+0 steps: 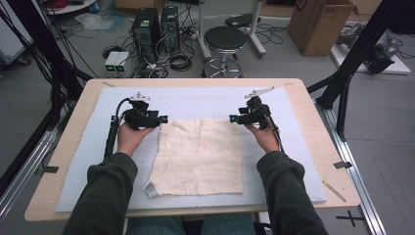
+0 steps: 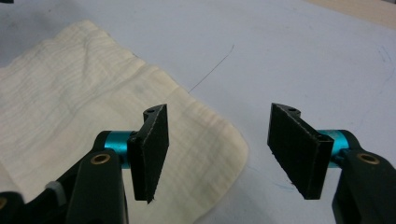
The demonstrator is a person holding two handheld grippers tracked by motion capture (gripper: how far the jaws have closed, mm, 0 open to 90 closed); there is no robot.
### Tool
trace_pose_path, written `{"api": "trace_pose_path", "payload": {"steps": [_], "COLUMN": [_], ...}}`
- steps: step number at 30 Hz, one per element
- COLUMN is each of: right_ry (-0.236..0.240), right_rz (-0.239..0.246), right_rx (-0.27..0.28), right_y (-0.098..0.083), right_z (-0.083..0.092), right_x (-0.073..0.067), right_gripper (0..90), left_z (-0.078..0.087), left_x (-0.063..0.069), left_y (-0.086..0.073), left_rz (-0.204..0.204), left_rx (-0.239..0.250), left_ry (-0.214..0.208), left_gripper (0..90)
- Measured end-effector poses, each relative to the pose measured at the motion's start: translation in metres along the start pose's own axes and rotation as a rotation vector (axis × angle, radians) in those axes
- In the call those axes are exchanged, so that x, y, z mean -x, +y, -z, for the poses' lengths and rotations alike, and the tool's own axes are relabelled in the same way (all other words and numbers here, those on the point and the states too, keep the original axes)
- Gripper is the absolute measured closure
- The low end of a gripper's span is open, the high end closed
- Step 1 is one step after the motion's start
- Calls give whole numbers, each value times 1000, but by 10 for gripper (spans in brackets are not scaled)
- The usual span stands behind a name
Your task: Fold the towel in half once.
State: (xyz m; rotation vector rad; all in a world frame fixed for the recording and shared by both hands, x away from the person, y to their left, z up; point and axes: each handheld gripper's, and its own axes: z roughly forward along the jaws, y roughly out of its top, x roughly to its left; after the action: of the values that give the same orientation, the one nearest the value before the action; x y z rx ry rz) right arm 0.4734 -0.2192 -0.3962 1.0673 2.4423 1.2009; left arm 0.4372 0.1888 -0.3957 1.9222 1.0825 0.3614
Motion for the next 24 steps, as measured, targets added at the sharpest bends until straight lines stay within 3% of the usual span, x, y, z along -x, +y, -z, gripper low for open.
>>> {"api": "trace_pose_path", "payload": {"steps": [3, 8, 16, 18, 22, 24], "right_ry": [-12, -36, -45, -41, -51, -55], "right_rz": [-16, -30, -54, -78, -85, -84], "right_rx": [-6, -37, -74, -75, -88, -99], "right_y": [-1, -4, -8, -9, -11, -11], "right_z": [-4, -12, -23, -25, -28, -29], "right_x": [2, 5, 5, 6, 6, 6], "right_gripper": [399, 429, 482, 493, 508, 513], "left_z": [-6, -18, -30, -34, -40, -42], "left_x": [-2, -3, -5, -6, -4, -3], "left_y": [-2, -6, -11, -12, -15, -15], "left_rz": [10, 6, 57, 76, 68, 66], "left_rx": [1, -38, -54, -65, -80, -91], "left_ry": [3, 38, 46, 43, 34, 65], "left_gripper": [469, 470, 488, 480, 476, 483]}}
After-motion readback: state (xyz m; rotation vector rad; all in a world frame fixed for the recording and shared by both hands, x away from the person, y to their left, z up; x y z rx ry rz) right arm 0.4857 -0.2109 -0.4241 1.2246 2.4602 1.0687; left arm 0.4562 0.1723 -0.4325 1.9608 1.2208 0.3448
